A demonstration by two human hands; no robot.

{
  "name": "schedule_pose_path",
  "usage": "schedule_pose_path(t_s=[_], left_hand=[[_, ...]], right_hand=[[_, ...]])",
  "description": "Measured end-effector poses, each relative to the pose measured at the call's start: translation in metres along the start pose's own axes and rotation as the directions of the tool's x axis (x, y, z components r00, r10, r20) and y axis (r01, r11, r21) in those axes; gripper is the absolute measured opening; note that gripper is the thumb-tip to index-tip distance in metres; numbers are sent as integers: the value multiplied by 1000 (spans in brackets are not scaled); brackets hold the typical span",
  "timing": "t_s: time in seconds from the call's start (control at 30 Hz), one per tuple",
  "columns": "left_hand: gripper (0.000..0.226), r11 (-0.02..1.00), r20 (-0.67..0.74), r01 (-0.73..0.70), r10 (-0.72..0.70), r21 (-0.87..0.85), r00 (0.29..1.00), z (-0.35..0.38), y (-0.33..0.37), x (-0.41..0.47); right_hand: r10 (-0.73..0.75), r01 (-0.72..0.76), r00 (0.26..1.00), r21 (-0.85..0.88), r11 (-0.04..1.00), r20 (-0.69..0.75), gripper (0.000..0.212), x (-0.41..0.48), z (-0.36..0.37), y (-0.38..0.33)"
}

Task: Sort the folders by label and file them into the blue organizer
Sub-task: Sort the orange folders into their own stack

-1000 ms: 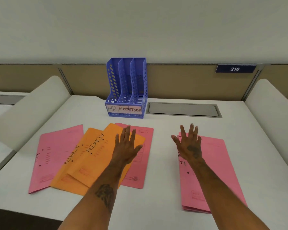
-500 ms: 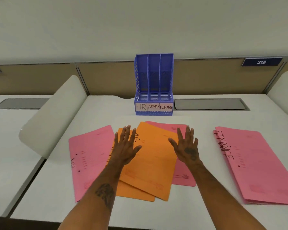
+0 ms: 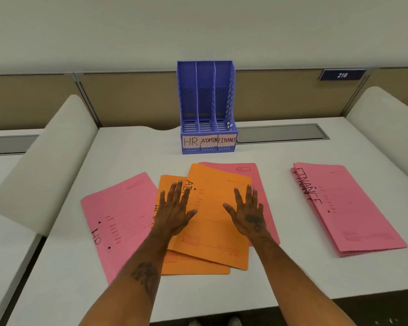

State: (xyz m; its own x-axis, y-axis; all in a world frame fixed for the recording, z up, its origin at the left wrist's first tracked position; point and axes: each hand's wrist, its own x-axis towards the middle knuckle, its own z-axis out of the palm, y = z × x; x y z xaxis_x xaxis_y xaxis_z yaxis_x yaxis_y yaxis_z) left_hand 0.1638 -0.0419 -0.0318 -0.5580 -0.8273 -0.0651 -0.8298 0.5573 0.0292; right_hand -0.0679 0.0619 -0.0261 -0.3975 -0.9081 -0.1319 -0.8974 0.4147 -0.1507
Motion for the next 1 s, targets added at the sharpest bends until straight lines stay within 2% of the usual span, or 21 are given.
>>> schedule_pose_path(t_s=[0.1, 0.2, 0.37, 0.57, 0.7, 0.83, 1.0], left_hand=[[82, 999, 42, 12, -10, -47, 999, 6, 3, 1], [86, 975, 80, 124, -111, -182, 991, 12, 9, -1], [93, 846, 192, 370, -319, -385, 928, 21, 18, -10], [90, 760, 266, 451, -365, -468, 892, 10, 29, -6], [86, 603, 288, 507, -426, -617, 858, -5, 31, 1], [80, 304, 352, 483, -396, -821, 848, -19, 27, 3], [64, 172, 317, 386, -327, -906, 890, -49, 26, 11]], right_hand=[[13, -14, 999, 25, 1000, 44, 85, -5, 6, -3], [33, -41, 992, 65, 997, 120, 87, -11, 15, -2], [14, -35, 964, 76, 996, 264, 80, -24, 32, 5], [0, -21, 952, 65, 998, 305, 80, -30, 39, 6], [8, -49, 945, 117, 992, 327, 81, -28, 35, 7], [2, -64, 934, 163, 985, 357, 80, -22, 27, 11], [5, -131, 943, 357, 925, 332, 82, -1, -3, 24]])
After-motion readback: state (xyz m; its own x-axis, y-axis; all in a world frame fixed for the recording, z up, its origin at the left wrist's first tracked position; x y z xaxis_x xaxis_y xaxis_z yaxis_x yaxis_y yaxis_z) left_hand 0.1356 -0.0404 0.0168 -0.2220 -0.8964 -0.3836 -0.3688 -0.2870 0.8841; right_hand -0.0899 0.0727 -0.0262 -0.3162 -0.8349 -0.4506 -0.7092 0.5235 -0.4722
